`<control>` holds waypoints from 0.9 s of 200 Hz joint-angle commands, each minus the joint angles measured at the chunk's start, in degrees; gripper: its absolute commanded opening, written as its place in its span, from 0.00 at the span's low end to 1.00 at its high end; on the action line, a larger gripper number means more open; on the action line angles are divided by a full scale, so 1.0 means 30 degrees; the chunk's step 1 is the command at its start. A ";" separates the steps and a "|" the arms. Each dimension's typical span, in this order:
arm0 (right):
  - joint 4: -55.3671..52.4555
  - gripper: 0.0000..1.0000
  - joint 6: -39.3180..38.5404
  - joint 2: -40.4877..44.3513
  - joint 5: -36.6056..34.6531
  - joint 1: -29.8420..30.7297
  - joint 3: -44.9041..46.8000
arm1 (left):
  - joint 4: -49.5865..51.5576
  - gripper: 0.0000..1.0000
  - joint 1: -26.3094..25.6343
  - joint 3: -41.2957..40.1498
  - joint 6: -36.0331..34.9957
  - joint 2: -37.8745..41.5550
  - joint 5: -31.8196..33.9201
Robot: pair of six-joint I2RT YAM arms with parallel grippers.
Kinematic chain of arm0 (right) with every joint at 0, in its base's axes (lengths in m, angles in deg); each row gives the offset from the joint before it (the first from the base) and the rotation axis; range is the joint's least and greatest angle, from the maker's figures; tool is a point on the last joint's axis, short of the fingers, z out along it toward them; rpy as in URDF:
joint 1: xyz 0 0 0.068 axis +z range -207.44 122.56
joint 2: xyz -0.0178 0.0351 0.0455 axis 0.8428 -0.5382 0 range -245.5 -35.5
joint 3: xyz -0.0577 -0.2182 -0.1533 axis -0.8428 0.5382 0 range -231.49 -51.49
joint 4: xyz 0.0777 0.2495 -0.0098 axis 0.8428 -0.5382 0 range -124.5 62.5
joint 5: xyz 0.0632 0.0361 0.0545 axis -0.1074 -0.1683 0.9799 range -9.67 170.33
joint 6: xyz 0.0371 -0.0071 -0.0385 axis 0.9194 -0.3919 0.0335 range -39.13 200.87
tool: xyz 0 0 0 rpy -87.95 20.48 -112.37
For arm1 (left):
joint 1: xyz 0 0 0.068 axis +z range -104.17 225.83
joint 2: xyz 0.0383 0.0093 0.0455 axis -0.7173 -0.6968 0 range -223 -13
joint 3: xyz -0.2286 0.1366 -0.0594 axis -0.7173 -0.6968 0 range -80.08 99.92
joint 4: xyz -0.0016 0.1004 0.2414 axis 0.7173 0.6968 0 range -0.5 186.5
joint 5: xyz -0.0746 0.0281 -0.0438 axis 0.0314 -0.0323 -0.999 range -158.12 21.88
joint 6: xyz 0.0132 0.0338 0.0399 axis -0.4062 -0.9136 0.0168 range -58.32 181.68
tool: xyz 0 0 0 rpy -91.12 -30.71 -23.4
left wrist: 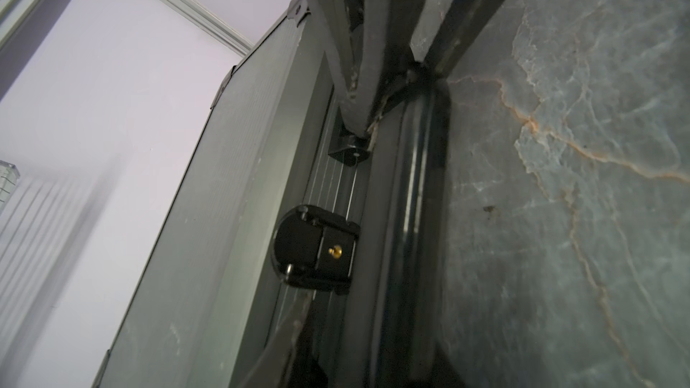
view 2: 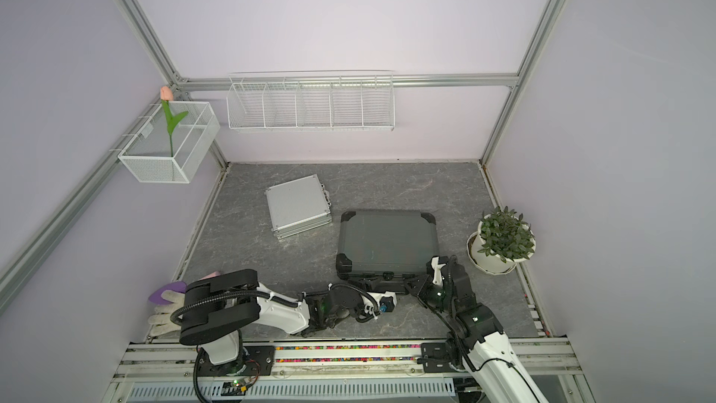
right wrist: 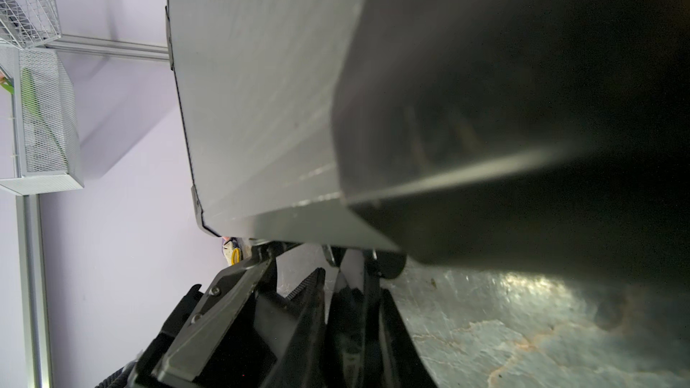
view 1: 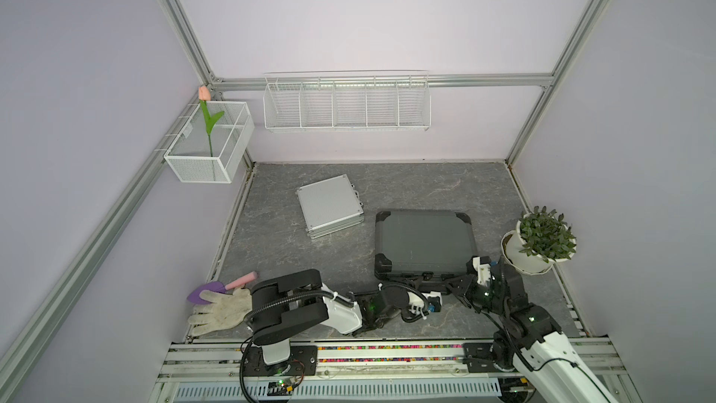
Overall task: Open the poker set cases
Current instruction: Pick up the poker set case from the center of the board.
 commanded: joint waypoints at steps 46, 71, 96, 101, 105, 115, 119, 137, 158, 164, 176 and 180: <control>-0.1338 0.16 -0.0577 0.0594 0.1527 0.0181 -0.0822 | 0.0611 0.01 0.0344 0.0019 -0.0221 -0.0491 0.0616; -0.1735 0.28 -0.0936 0.0627 0.1388 0.0205 -0.1163 | 0.0476 0.00 0.0340 0.0019 -0.0578 -0.0192 0.0796; -0.2388 0.40 -0.1487 0.0627 0.1121 0.0187 -0.1741 | 0.0306 0.00 0.0344 0.0019 -0.0847 0.0441 0.0873; -0.2525 0.42 -0.1601 0.0627 0.1069 0.0178 -0.1842 | 0.0145 0.00 0.0344 0.0019 -0.0877 0.0596 0.0916; -0.2619 0.43 -0.1692 0.0627 0.1025 0.0171 -0.1935 | -0.0028 0.00 0.0344 -0.0008 -0.0878 0.0675 0.0954; -0.2815 0.46 -0.1905 0.0627 0.0937 0.0174 -0.2131 | -0.0546 0.00 0.0344 -0.0068 -0.0931 0.0883 0.1049; -0.2881 0.47 -0.1989 0.0627 0.0909 0.0174 -0.2217 | -0.0723 0.00 0.0344 -0.0068 -0.0966 0.0995 0.1116; -0.3256 0.51 -0.2559 0.0652 0.0733 0.0150 -0.2637 | -0.1175 0.00 0.0344 -0.0025 -0.1254 0.1348 0.1231; -0.3949 0.52 -0.3583 0.0657 0.0319 0.0148 -0.3439 | -0.1315 0.00 0.0344 0.0041 -0.1533 0.1859 0.1268; -0.4128 0.52 -0.3980 0.0657 0.0264 0.0149 -0.3741 | -0.1350 0.00 0.0344 0.0048 -0.1644 0.2047 0.1270; -0.4501 0.52 -0.4902 0.0565 0.0002 0.0146 -0.4408 | -0.1439 0.00 0.0344 0.0104 -0.1856 0.2408 0.1369; -0.4656 0.53 -0.5260 0.0537 -0.0092 0.0148 -0.4644 | -0.1481 0.00 0.0344 0.0133 -0.1946 0.2515 0.1372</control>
